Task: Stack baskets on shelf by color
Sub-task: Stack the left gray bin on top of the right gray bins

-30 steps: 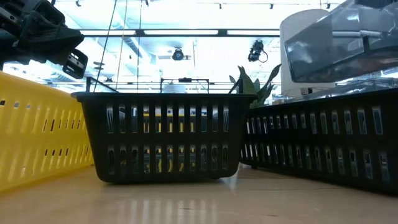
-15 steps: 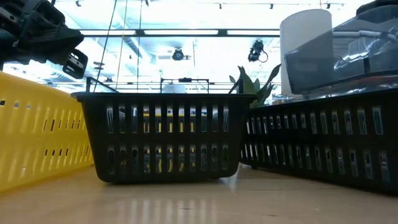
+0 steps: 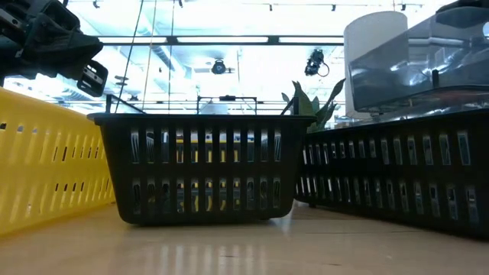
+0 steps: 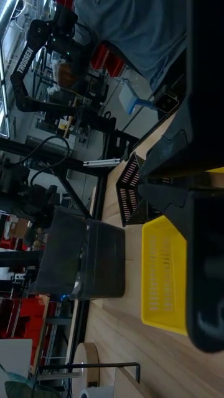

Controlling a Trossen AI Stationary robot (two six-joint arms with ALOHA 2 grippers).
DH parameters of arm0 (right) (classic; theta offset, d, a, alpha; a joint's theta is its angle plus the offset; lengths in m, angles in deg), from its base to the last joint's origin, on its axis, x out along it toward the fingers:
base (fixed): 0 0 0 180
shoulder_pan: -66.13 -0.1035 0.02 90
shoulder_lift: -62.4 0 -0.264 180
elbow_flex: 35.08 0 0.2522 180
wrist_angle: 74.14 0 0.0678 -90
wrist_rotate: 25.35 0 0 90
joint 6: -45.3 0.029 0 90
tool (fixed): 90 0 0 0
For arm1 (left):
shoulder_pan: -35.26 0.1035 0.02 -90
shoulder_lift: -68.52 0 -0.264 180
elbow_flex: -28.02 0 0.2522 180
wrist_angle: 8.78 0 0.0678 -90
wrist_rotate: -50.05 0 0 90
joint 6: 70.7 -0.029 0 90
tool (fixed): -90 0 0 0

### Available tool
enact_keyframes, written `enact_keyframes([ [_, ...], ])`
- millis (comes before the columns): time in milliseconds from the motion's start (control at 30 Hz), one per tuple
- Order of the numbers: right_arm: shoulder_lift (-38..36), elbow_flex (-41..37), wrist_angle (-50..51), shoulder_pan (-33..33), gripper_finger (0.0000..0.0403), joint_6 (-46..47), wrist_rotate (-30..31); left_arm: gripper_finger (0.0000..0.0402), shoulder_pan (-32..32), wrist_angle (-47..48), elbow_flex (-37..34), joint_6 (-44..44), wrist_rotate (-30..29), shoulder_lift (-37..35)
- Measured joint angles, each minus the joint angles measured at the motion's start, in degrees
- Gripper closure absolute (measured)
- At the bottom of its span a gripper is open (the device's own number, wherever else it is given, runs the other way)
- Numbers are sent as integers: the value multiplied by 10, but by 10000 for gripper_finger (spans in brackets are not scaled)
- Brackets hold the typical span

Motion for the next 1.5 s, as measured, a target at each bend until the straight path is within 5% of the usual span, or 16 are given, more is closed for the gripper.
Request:
enact_keyframes([
  [1500, 0, -48, -83, 0, 385, -14, -37, 366, 0, 0, 0, 0, 0, 0],
])
